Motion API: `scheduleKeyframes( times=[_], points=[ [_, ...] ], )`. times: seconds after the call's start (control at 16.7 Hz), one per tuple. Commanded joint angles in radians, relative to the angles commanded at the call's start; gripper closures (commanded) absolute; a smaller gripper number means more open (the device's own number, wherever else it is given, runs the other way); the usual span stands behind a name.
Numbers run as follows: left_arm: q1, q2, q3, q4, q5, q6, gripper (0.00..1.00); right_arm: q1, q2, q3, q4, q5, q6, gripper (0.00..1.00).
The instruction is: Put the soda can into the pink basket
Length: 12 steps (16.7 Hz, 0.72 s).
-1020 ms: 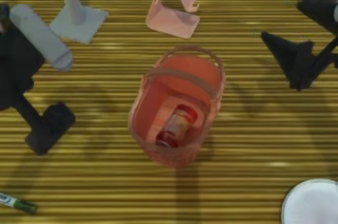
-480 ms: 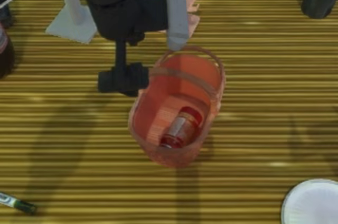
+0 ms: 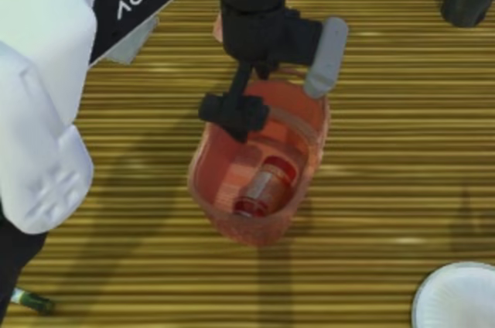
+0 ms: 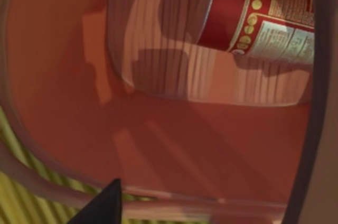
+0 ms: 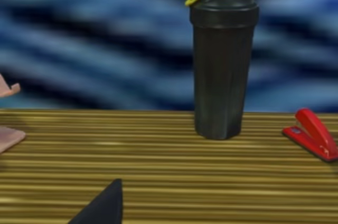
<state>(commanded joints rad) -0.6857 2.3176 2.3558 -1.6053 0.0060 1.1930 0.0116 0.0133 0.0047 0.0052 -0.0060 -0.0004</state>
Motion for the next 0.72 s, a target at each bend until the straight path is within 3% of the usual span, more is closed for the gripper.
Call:
scheduleKeyframes(
  times=[0.72],
  points=[
    [-0.002,-0.011,-0.091,0.077,-0.002,0.009,0.00,-0.002,-0.013,-0.005,-0.005,0.006,0.000,0.00]
  ],
)
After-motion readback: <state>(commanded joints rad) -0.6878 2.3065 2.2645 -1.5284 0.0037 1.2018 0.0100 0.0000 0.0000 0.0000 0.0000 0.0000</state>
